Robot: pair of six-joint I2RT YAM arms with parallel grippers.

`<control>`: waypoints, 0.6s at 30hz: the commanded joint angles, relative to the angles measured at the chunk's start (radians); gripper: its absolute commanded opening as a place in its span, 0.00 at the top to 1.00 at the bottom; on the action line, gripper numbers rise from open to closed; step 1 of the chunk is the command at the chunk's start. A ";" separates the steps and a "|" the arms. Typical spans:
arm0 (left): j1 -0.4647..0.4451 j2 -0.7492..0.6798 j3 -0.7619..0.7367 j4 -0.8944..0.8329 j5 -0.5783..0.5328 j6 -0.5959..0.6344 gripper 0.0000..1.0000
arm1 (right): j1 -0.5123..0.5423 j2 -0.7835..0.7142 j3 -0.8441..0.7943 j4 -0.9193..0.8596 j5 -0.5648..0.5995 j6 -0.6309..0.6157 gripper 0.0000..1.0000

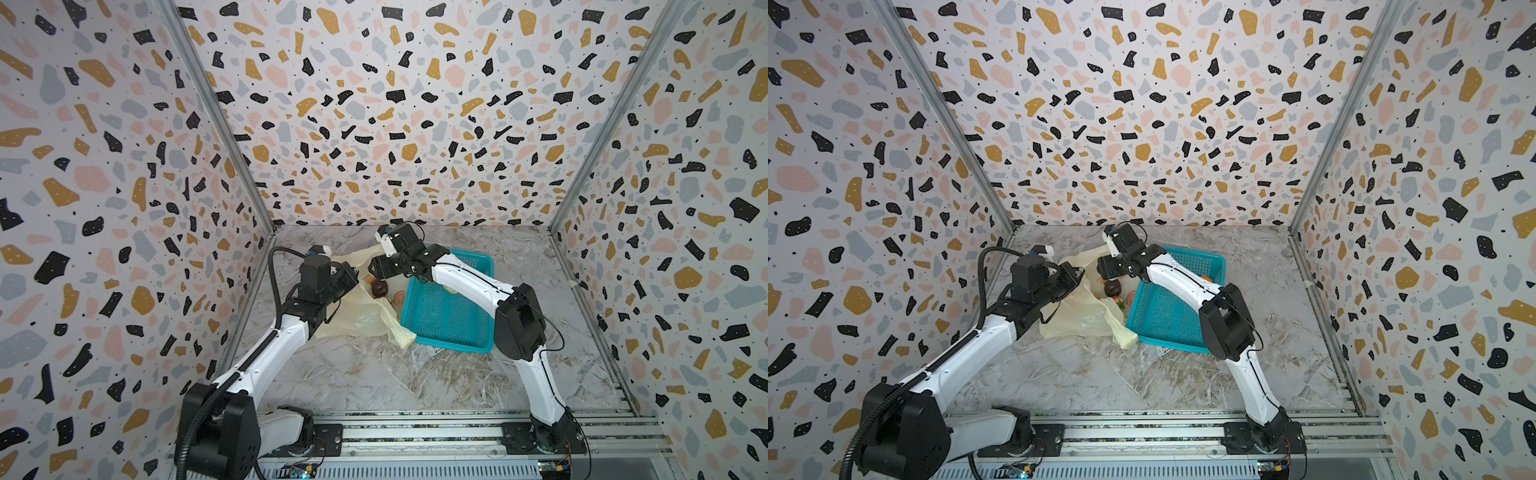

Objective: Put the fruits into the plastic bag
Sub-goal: 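Carry the pale pear to the bag mouth and release it inside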

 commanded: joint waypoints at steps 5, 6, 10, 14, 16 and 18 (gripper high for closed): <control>-0.006 0.008 0.017 0.012 0.000 0.028 1.00 | 0.003 -0.035 0.063 -0.018 -0.079 0.009 0.13; -0.006 0.009 0.019 0.009 -0.001 0.029 1.00 | 0.002 -0.050 0.054 -0.017 -0.084 0.006 0.13; -0.006 0.022 0.024 0.003 -0.001 0.031 1.00 | 0.002 -0.176 -0.039 0.023 -0.115 -0.022 0.16; -0.006 0.027 0.021 -0.001 0.000 0.029 1.00 | 0.002 -0.356 -0.198 0.091 -0.133 -0.067 0.16; -0.005 0.028 0.019 -0.003 -0.001 0.031 1.00 | -0.005 -0.467 -0.303 0.143 -0.132 -0.090 0.17; -0.006 0.028 0.016 -0.005 -0.002 0.033 1.00 | -0.022 -0.562 -0.399 0.193 -0.114 -0.098 0.16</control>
